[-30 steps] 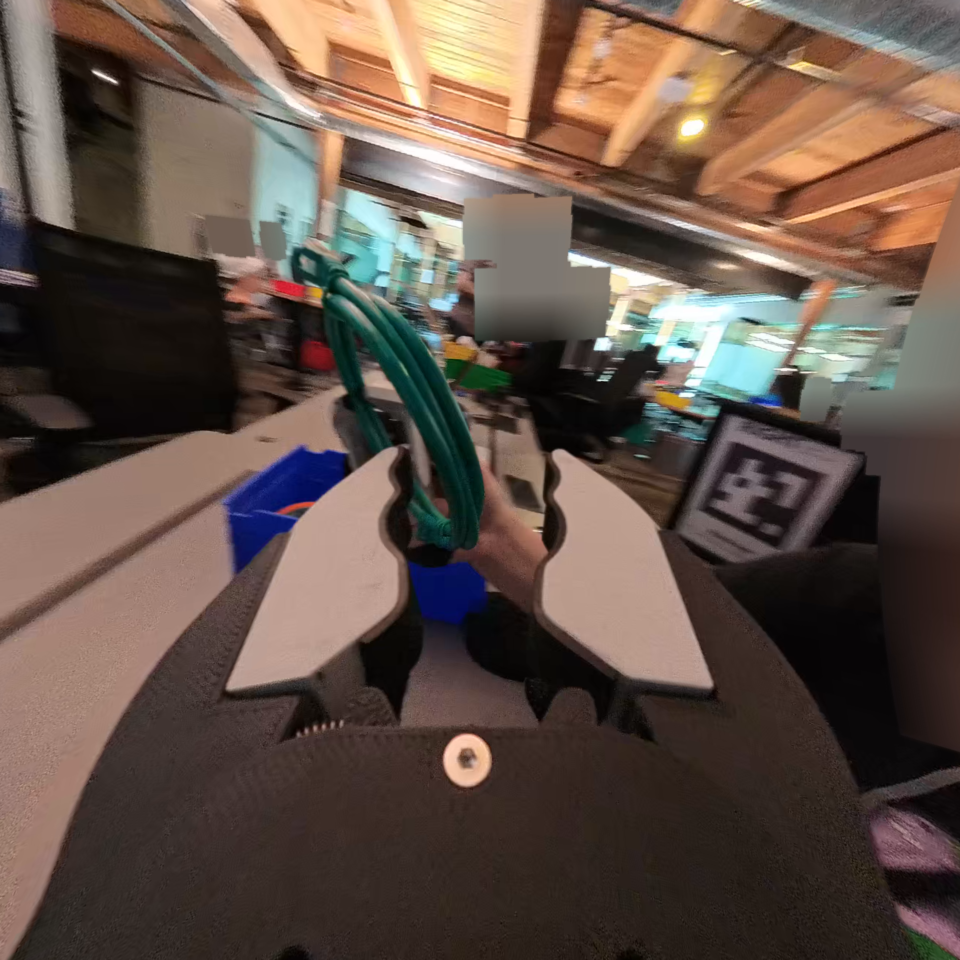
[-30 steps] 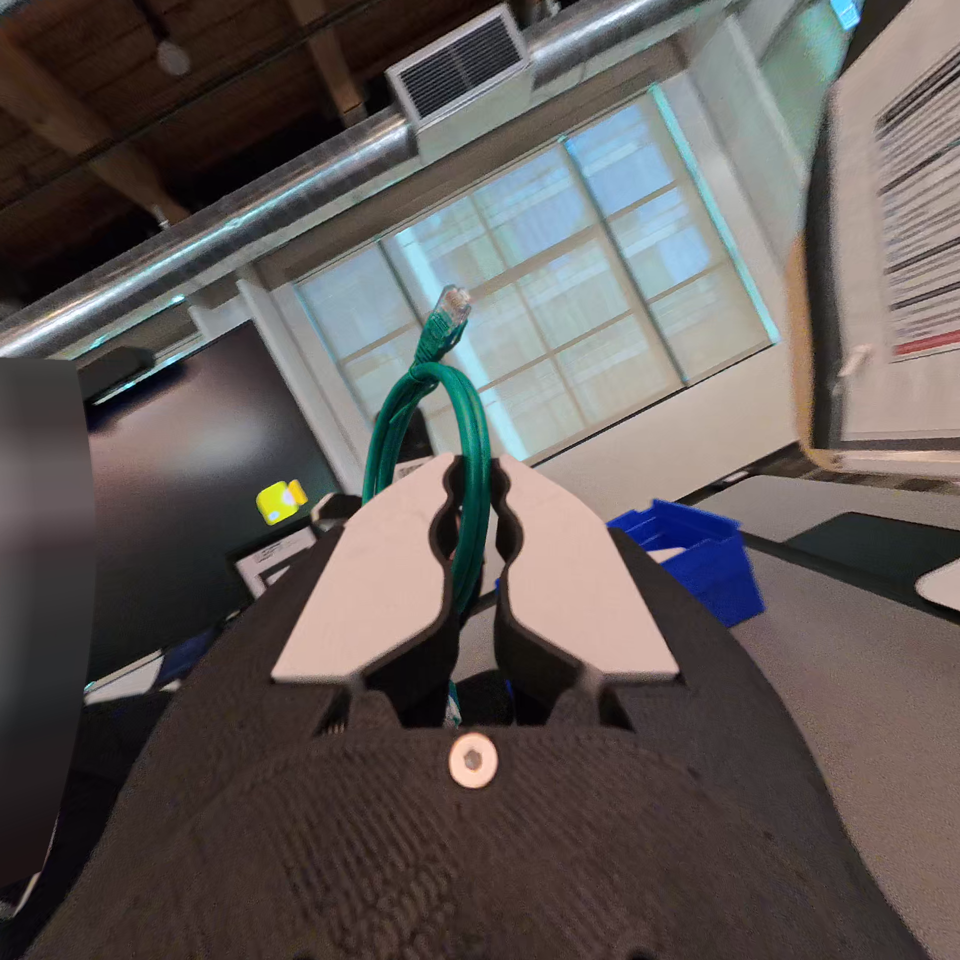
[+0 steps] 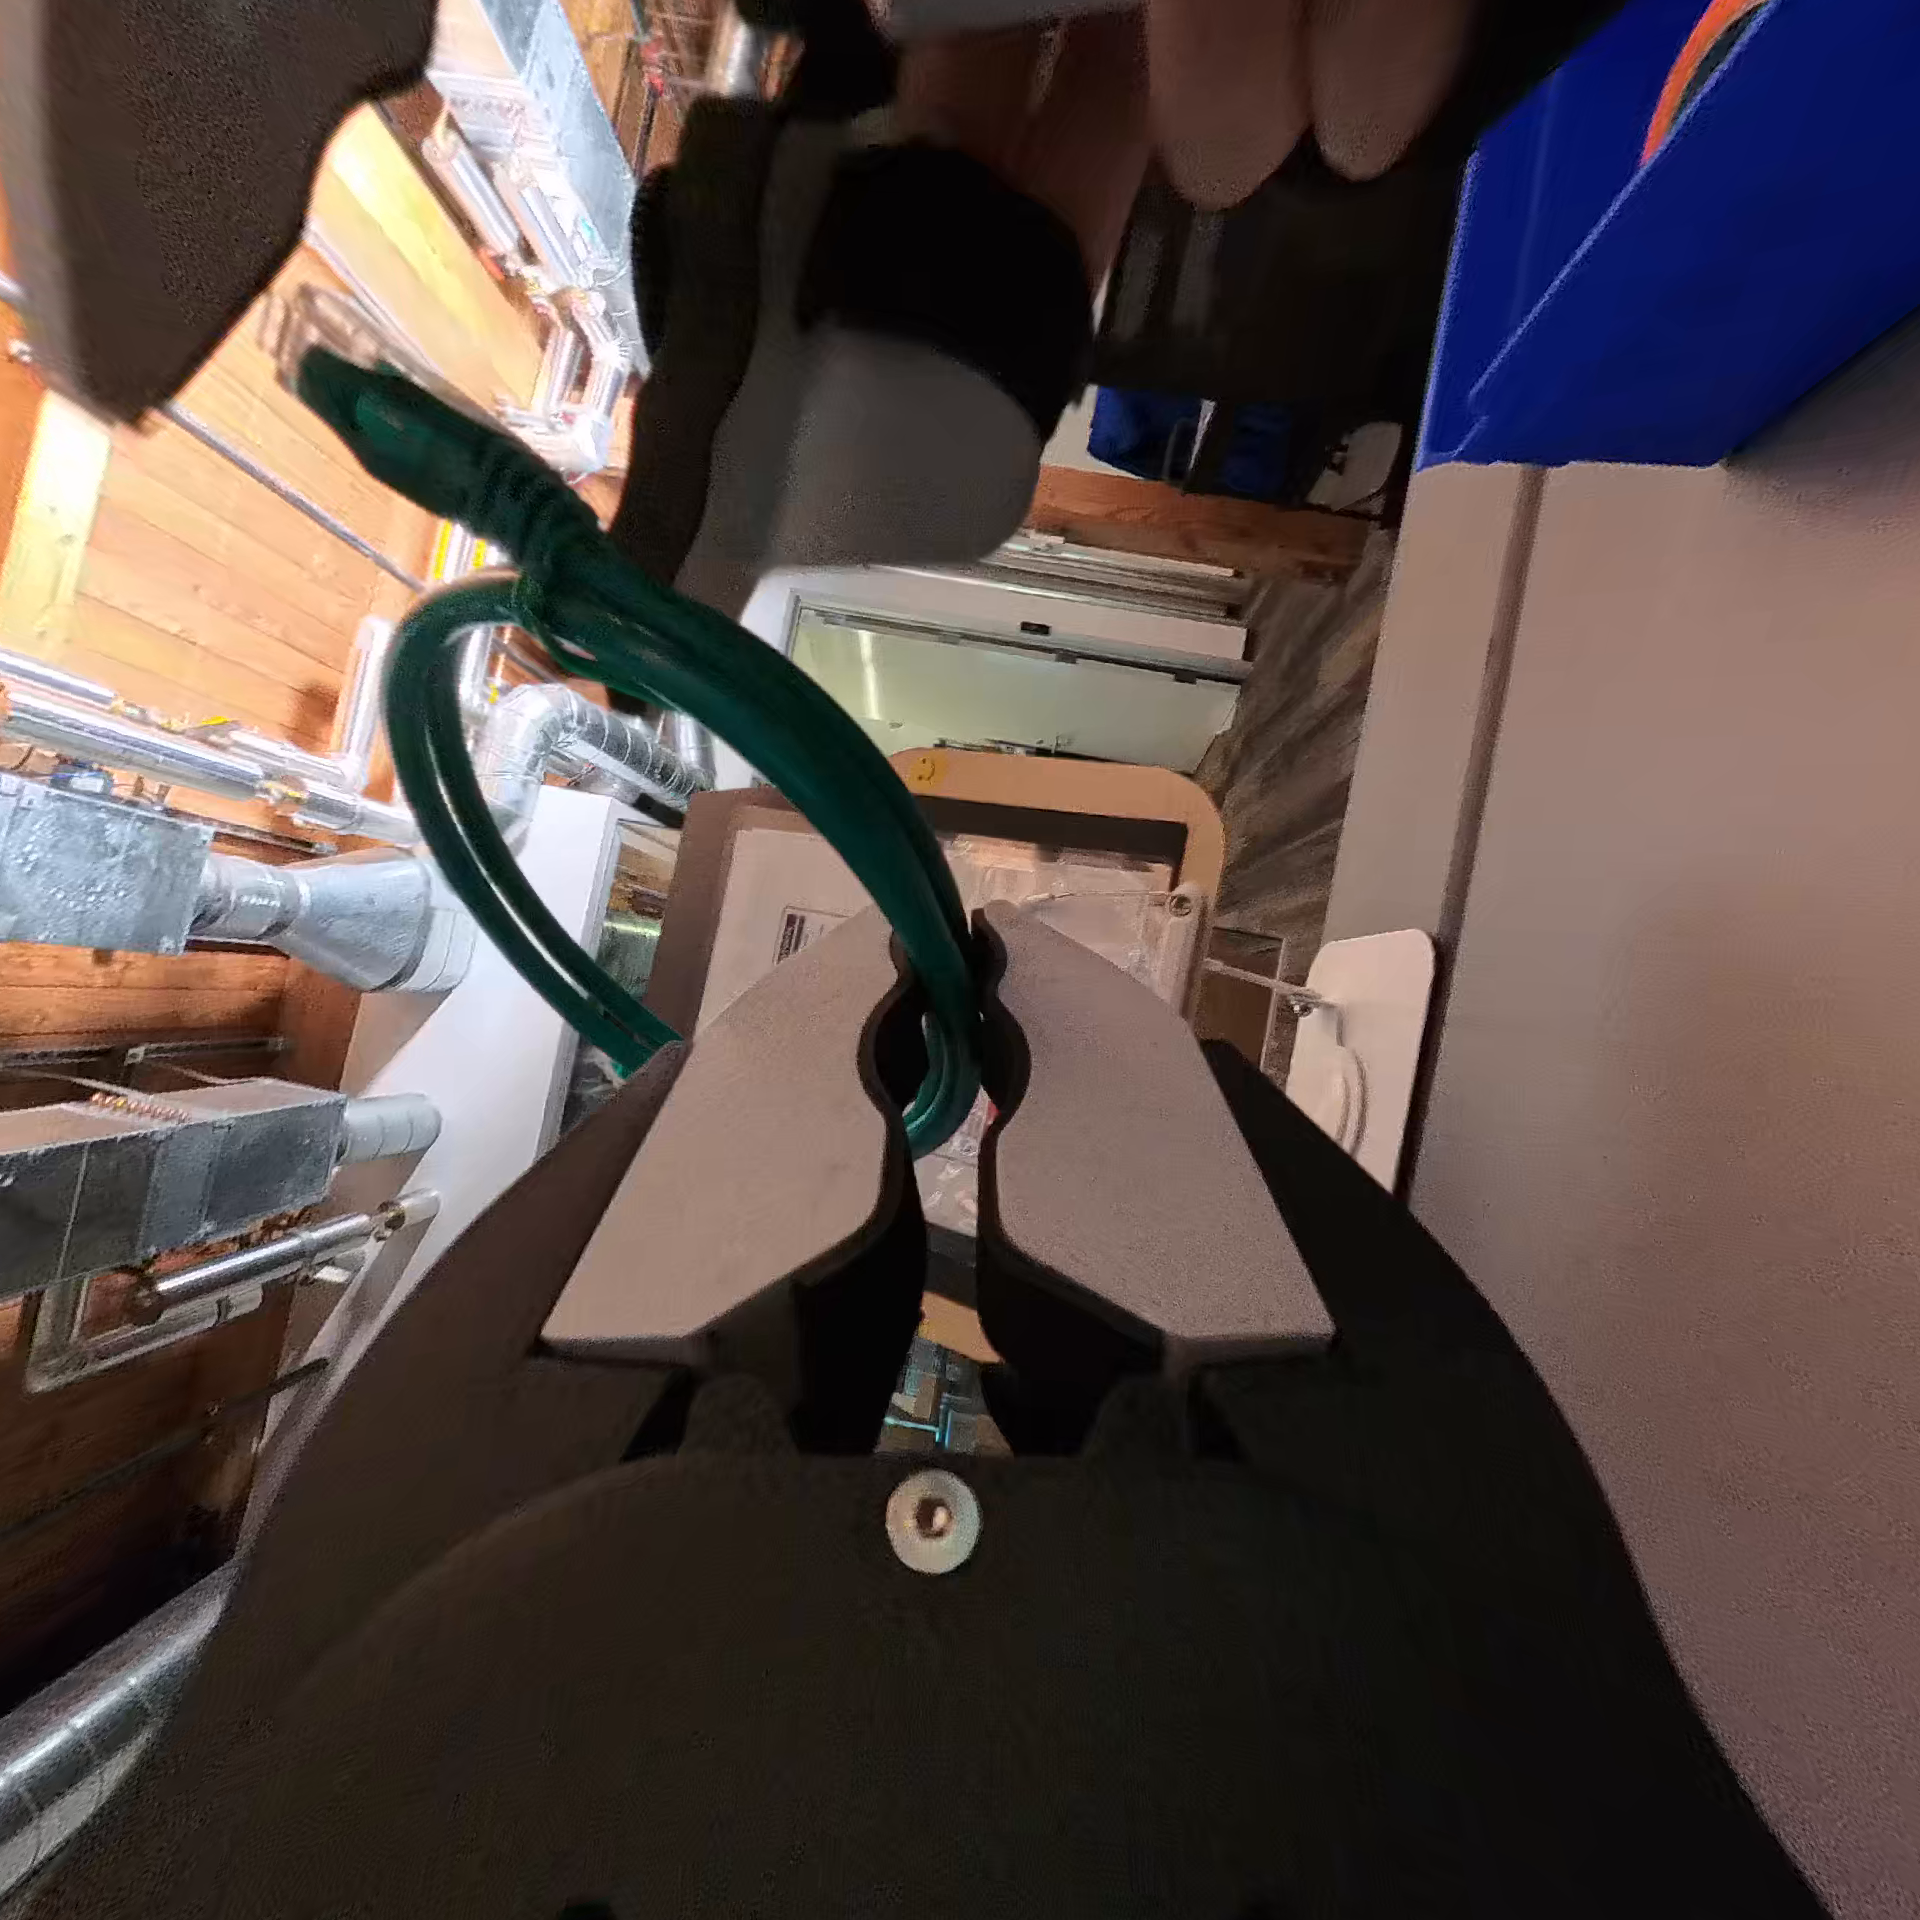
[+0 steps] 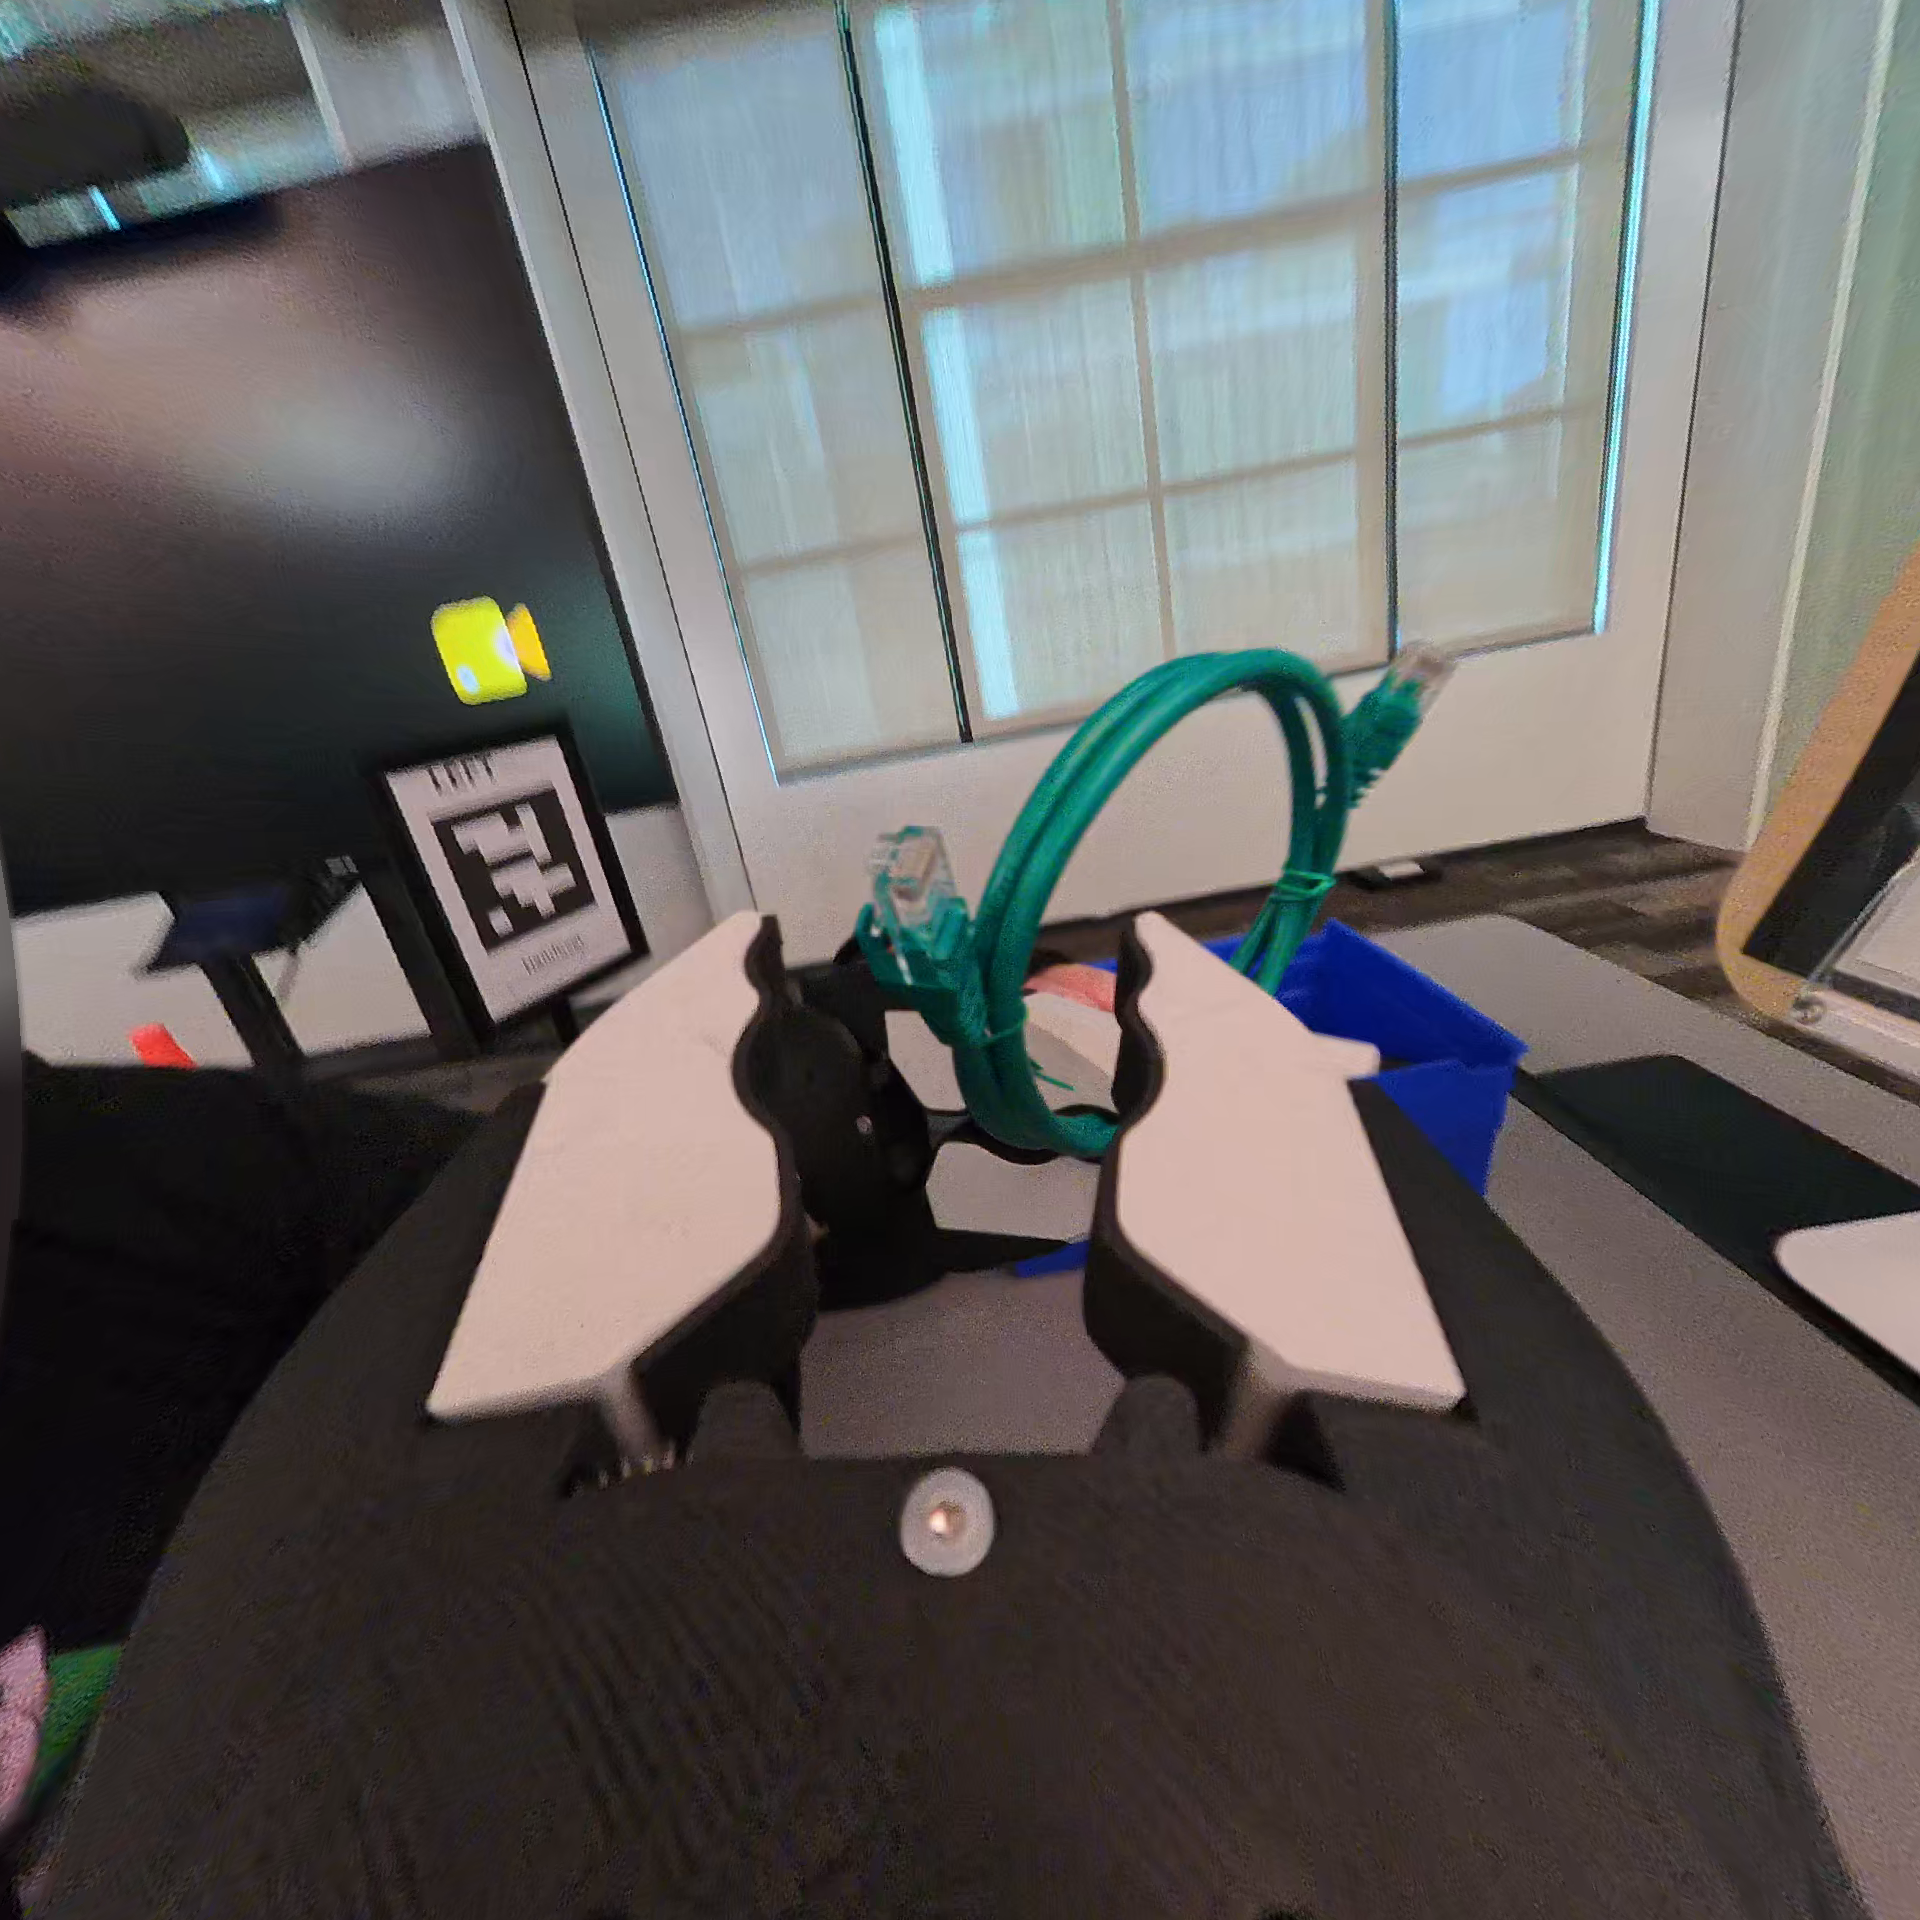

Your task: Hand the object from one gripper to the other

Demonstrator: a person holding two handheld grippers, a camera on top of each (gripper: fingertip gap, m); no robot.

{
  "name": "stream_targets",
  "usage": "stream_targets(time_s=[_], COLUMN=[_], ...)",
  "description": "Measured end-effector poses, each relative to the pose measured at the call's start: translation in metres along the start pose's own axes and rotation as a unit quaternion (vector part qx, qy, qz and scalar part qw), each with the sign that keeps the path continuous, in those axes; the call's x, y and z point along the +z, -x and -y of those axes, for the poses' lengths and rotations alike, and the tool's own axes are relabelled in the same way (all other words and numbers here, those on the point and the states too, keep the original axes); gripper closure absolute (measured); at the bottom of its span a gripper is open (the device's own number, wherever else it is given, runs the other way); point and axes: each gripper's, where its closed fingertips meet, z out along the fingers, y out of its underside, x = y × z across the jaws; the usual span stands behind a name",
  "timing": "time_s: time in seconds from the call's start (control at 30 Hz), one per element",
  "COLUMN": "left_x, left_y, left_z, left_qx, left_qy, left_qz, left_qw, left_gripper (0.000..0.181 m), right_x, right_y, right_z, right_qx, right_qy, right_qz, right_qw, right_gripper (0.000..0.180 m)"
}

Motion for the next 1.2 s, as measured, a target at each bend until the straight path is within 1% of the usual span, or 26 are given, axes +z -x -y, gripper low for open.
stream_targets(time_s=[0.03, 0.07, 0.13, 0.17, 0.23, 0.3, 0.37, 0.4, 0.43, 0.47, 0.5, 0.53, 0.57, 0.6, 0.67, 0.7, 0.73, 0.77, 0.8, 0.83, 0.9, 0.97, 1.1, 1.17, 1.2], left_x=[0.001, 0.001, 0.0, -0.001, -0.002, -0.005, -0.008, -0.008, -0.008, -0.009, -0.012, -0.017, -0.026, -0.033, -0.038, -0.04, -0.043, -0.048, -0.053, -0.059, -0.069, -0.074, -0.071, -0.071, -0.069], left_y=[-0.004, -0.007, -0.01, -0.01, -0.013, -0.018, -0.024, -0.027, -0.029, -0.031, -0.033, -0.033, -0.027, -0.014, 0.019, 0.035, 0.049, 0.06, 0.068, 0.073, 0.079, 0.082, 0.078, 0.077, 0.073], left_z=[0.002, 0.004, 0.009, 0.012, 0.018, 0.028, 0.035, 0.036, 0.036, 0.035, 0.037, 0.042, 0.051, 0.058, 0.055, 0.049, 0.044, 0.04, 0.039, 0.039, 0.046, 0.054, 0.059, 0.059, 0.059], left_qx=[-0.001, -0.002, -0.011, -0.026, -0.072, -0.123, -0.18, -0.211, -0.246, -0.288, -0.342, -0.408, -0.477, -0.543, -0.651, -0.693, -0.721, -0.736, -0.74, -0.738, -0.725, -0.717, -0.713, -0.704, -0.697], left_qy=[-0.002, -0.004, -0.016, -0.024, -0.038, -0.069, -0.088, -0.089, -0.086, -0.086, -0.09, -0.105, -0.135, -0.169, -0.225, -0.25, -0.275, -0.299, -0.32, -0.334, -0.354, -0.364, -0.35, -0.351, -0.344], left_qz=[-0.006, -0.014, -0.02, -0.022, -0.045, -0.076, -0.111, -0.133, -0.16, -0.196, -0.237, -0.286, -0.336, -0.371, -0.39, -0.388, -0.389, -0.393, -0.399, -0.407, -0.423, -0.424, -0.411, -0.405, -0.404], left_qw=[1.0, 1.0, 1.0, 0.999, 0.996, 0.987, 0.973, 0.964, 0.952, 0.933, 0.905, 0.861, 0.801, 0.734, 0.611, 0.554, 0.503, 0.463, 0.437, 0.423, 0.412, 0.417, 0.448, 0.466, 0.482], left_gripper=[0.177, 0.176, 0.176, 0.176, 0.176, 0.176, 0.175, 0.172, 0.162, 0.146, 0.138, 0.136, 0.132, 0.128, 0.129, 0.132, 0.132, 0.132, 0.13, 0.13, 0.135, 0.139, 0.149, 0.168, 0.169], right_x=[0.004, 0.006, 0.007, 0.006, 0.003, 0.001, -0.001, -0.002, -0.003, -0.004, -0.005, -0.007, -0.008, -0.009, -0.008, -0.007, -0.007, -0.006, -0.004, -0.003, 0.0, 0.002, 0.004, 0.003, 0.001], right_y=[0.002, 0.003, 0.009, 0.01, 0.01, 0.011, 0.012, 0.009, 0.006, 0.002, -0.003, -0.007, -0.009, -0.008, -0.001, 0.002, 0.005, 0.008, 0.01, 0.012, 0.013, 0.013, 0.006, -0.001, -0.007], right_z=[-0.007, -0.011, -0.013, -0.012, -0.01, -0.01, -0.011, -0.013, -0.014, -0.016, -0.019, -0.021, -0.023, -0.025, -0.029, -0.031, -0.033, -0.034, -0.036, -0.037, -0.041, -0.047, -0.056, -0.061, -0.063], right_qx=[-0.015, -0.026, -0.034, -0.028, -0.008, 0.003, 0.006, -0.006, -0.03, -0.065, -0.111, -0.166, -0.227, -0.29, -0.411, -0.466, -0.512, -0.549, -0.581, -0.609, -0.648, -0.668, -0.699, -0.713, -0.717], right_qy=[0.021, 0.036, 0.043, 0.04, 0.035, 0.039, 0.05, 0.058, 0.066, 0.077, 0.094, 0.11, 0.124, 0.137, 0.157, 0.167, 0.175, 0.181, 0.186, 0.192, 0.202, 0.217, 0.238, 0.243, 0.251], right_qz=[-0.002, -0.005, 0.008, 0.016, 0.03, 0.044, 0.053, 0.044, 0.029, 0.008, -0.018, -0.042, -0.06, -0.075, -0.087, -0.093, -0.099, -0.105, -0.111, -0.117, -0.124, -0.123, -0.124, -0.128, -0.132], right_qw=[1.0, 0.999, 0.998, 0.999, 0.999, 0.998, 0.997, 0.997, 0.997, 0.995, 0.989, 0.979, 0.964, 0.944, 0.894, 0.864, 0.835, 0.809, 0.784, 0.761, 0.724, 0.701, 0.663, 0.646, 0.637], right_gripper=[0.117, 0.12, 0.138, 0.141, 0.141, 0.154, 0.157, 0.159, 0.16, 0.161, 0.161, 0.161, 0.161, 0.161, 0.16, 0.161, 0.161, 0.161, 0.161, 0.161, 0.161, 0.161, 0.159, 0.157, 0.156])
